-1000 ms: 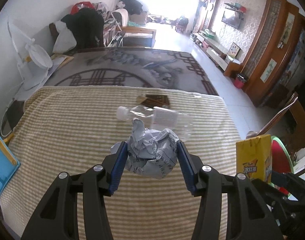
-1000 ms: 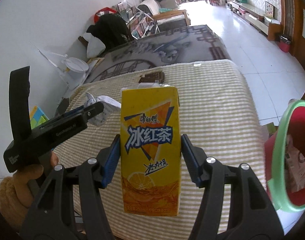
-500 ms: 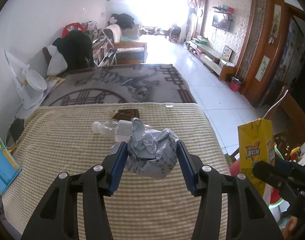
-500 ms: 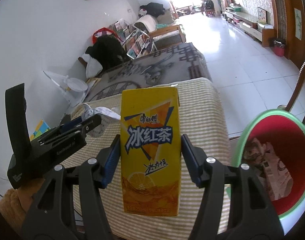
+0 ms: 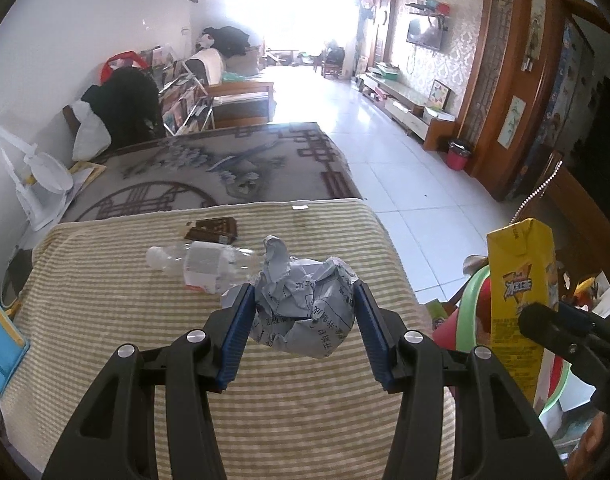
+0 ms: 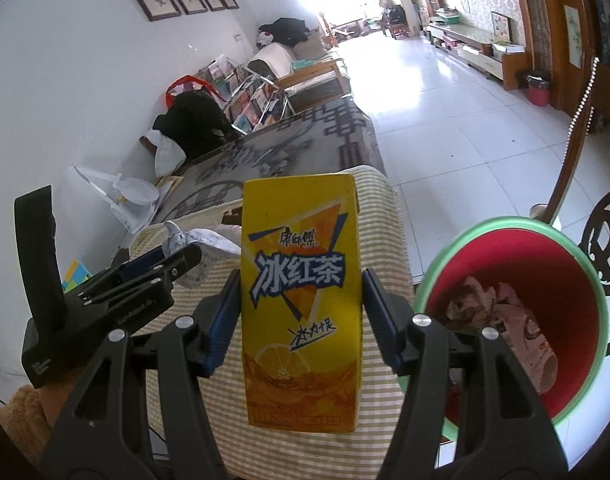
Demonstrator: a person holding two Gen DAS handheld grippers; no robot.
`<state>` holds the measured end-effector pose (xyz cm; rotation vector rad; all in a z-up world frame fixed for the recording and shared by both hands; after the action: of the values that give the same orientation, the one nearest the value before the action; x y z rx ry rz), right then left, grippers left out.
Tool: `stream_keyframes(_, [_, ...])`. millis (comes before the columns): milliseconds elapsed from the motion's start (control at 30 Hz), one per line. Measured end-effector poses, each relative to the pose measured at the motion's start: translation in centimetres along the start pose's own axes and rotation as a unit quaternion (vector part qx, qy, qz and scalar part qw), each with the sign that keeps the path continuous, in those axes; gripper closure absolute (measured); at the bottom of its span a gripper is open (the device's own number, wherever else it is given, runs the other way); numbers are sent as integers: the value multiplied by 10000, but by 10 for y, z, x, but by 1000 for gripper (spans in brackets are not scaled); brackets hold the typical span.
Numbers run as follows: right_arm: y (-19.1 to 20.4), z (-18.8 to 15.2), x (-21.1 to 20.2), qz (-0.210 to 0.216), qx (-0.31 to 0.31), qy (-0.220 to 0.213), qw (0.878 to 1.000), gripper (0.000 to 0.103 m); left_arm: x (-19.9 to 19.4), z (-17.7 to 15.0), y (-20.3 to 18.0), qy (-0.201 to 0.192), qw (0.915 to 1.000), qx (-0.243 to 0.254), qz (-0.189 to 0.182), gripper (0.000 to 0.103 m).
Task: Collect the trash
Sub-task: 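Carry the blue-grey paper over the red bucket with the left tool while the right tool carries the yellow carton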
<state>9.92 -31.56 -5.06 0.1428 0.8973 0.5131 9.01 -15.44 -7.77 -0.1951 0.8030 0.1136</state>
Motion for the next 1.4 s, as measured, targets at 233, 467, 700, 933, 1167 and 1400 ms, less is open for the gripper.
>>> stream_keyframes(233, [-14, -1, -4, -52, 134, -57, 9999, 45, 10, -2, -18, 109, 9999, 102, -74, 54])
stream_keyframes(467, [-26, 4, -10, -147, 194, -154, 9996, 45, 12, 4, -32, 86, 9997, 212, -36, 54])
stream_keyframes(700, [-51, 9, -19, -377, 346, -283, 9983, 45, 10, 11, -55, -20, 9991, 372, -188, 55])
stream_keyframes(933, [-92, 7, -23, -727, 660, -294, 9947, 45, 19, 12, -84, 67, 9974, 520, -489, 55])
stream_keyframes(1167, [-138, -3, -34, -1095, 1042, -266, 9882, 45, 34, 8, -129, 288, 9911, 782, -1036, 55])
stream_keyframes(1400, [-174, -18, -52, -1467, 1375, -266, 9792, 45, 53, -7, -174, 758, 9782, 947, -1687, 55])
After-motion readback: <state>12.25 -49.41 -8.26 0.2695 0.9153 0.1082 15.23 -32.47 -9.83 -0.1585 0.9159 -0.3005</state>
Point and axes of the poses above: each gripper's, at about its wrist camera, not at the fingertips, and x roughly the way its jaws point, y to its left, z to its top, the point moved 7 cm from there along x, roughly the way its jaws point, and after that the axes turned 8 degrees about -z, right-handed, at the moved point
